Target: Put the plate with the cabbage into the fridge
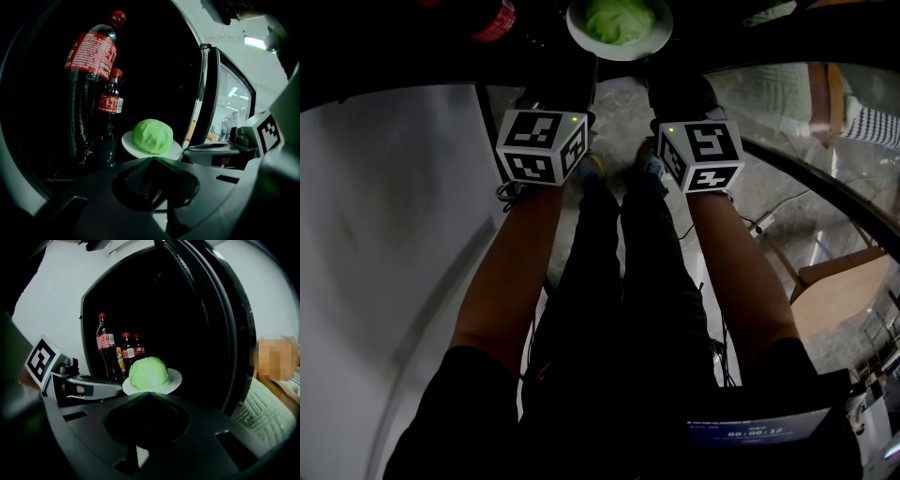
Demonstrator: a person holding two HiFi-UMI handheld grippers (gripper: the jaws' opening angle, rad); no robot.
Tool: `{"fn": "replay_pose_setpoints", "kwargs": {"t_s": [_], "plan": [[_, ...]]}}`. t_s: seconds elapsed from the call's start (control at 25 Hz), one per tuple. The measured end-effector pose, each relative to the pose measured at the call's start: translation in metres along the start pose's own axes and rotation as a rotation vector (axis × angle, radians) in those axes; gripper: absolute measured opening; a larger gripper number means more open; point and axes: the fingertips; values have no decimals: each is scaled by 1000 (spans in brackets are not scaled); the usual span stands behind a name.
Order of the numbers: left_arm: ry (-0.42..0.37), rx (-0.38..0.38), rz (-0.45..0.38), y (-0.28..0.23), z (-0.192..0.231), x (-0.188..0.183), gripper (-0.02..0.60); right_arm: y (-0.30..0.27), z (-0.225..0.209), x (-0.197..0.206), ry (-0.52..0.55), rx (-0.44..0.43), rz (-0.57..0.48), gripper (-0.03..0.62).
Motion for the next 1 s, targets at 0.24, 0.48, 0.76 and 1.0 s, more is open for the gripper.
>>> {"fn": "replay_pose_setpoints", "kwargs": {"t_s": [0.24, 0.48, 0.76, 1.0], "plan": [[3, -14, 0, -3, -1, 4, 5, -4, 0, 5, 28, 2, -1, 6], [32, -31, 20, -17, 10, -10, 5, -23, -7, -6, 18, 6, 3, 6], [46, -39, 29, -25, 18, -16, 5, -34, -11, -11, 7, 10, 0, 6], [54, -37, 31, -32, 23, -19, 5, -41, -14, -13, 3, 8, 0, 6]]}}
Point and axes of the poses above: the fingertips, and each gripper's own axes: y backward along the fingers, z to its left, x out of its underside, and after that the axes turned 9 degrees about -z, right-handed
